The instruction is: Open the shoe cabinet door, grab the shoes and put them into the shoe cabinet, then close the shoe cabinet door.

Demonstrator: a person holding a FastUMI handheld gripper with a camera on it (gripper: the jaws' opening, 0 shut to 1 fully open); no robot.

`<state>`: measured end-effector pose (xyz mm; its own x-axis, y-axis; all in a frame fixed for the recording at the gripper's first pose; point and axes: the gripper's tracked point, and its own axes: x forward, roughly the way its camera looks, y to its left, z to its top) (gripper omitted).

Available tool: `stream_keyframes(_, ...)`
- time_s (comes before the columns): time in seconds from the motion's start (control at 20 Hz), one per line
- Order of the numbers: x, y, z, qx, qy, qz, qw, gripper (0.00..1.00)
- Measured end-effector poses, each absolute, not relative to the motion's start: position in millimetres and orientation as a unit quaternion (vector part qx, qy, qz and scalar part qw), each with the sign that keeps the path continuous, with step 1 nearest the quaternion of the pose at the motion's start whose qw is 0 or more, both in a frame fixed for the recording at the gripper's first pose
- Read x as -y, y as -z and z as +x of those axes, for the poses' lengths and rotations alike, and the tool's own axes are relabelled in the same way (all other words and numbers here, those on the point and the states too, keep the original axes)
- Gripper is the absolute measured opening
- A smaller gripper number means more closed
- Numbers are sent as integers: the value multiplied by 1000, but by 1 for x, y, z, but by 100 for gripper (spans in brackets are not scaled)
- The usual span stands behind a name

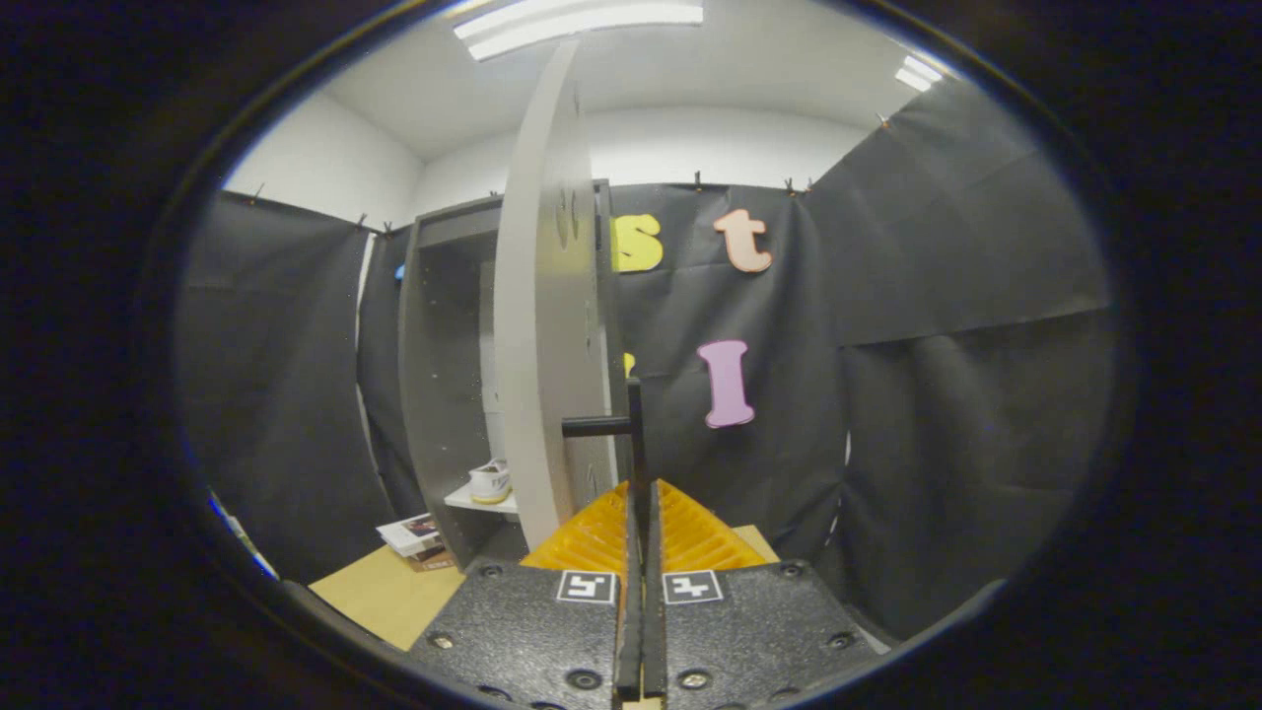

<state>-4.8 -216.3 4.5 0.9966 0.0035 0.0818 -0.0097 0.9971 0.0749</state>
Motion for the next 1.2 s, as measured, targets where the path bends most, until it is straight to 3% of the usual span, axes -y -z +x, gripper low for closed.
stream_keyframes(0.1, 218, -3, -6, 37, -19, 31, 999, 4)
stream_keyframes(0.45, 220, 15, -41, 37, 21, 16, 999, 8)
stream_keyframes(0.7, 198, 33, -90, 91, 57, 8, 994, 100)
stream_keyframes(1.2, 110, 101, -99, 93, -10, 15, 996, 100)
